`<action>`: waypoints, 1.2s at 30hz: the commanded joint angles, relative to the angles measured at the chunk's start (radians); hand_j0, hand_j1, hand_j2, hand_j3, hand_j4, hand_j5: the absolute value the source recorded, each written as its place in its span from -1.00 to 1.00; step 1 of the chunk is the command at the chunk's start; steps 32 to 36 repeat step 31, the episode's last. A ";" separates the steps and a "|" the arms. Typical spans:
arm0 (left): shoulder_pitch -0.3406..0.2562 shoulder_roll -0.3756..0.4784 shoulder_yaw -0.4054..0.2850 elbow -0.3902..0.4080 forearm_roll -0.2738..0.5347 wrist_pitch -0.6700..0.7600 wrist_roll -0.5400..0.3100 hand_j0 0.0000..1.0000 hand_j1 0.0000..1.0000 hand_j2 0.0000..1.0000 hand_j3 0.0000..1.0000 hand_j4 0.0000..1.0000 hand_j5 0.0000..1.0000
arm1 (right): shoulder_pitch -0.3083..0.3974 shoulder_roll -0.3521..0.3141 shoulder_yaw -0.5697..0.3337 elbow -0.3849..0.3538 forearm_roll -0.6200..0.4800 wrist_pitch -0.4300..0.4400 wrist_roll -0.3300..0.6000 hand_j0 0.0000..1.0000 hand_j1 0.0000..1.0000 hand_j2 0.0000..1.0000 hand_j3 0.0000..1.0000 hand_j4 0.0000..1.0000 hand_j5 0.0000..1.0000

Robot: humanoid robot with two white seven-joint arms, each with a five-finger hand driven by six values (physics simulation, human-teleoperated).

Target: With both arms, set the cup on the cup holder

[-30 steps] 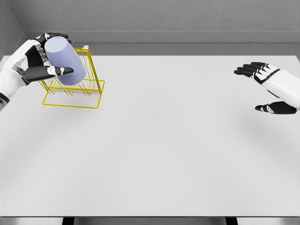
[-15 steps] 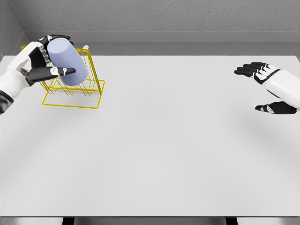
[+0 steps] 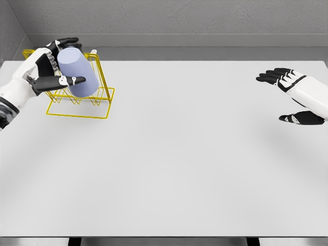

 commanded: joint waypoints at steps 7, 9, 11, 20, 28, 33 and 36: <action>-0.009 0.001 0.001 0.002 -0.001 0.000 0.000 1.00 1.00 1.00 1.00 1.00 1.00 | 0.002 -0.001 0.000 0.000 -0.007 0.003 -0.001 1.00 1.00 1.00 1.00 1.00 1.00; -0.009 0.001 0.001 0.002 -0.001 0.000 0.000 1.00 1.00 1.00 1.00 1.00 1.00 | 0.002 -0.001 0.000 0.000 -0.007 0.003 -0.001 1.00 1.00 1.00 1.00 1.00 1.00; -0.012 0.001 0.001 -0.001 -0.001 0.000 0.000 1.00 1.00 1.00 1.00 1.00 1.00 | 0.002 -0.001 0.000 0.000 -0.007 0.003 -0.001 1.00 1.00 1.00 1.00 1.00 1.00; -0.002 0.046 0.008 -0.047 -0.006 -0.132 0.000 1.00 1.00 1.00 1.00 1.00 1.00 | 0.003 -0.001 0.000 0.000 -0.007 0.003 -0.001 1.00 1.00 1.00 1.00 1.00 1.00; 0.098 0.126 0.013 -0.035 -0.004 -0.362 0.000 1.00 1.00 1.00 1.00 1.00 1.00 | 0.005 -0.001 0.000 0.000 -0.007 0.003 -0.001 1.00 1.00 1.00 1.00 1.00 1.00; 0.130 0.127 0.022 -0.033 -0.004 -0.379 0.000 1.00 1.00 1.00 1.00 1.00 1.00 | 0.005 -0.001 0.000 0.000 -0.007 0.003 -0.001 1.00 1.00 1.00 1.00 1.00 1.00; 0.130 0.127 0.022 -0.033 -0.004 -0.379 0.000 1.00 1.00 1.00 1.00 1.00 1.00 | 0.005 -0.001 0.000 0.000 -0.007 0.003 -0.001 1.00 1.00 1.00 1.00 1.00 1.00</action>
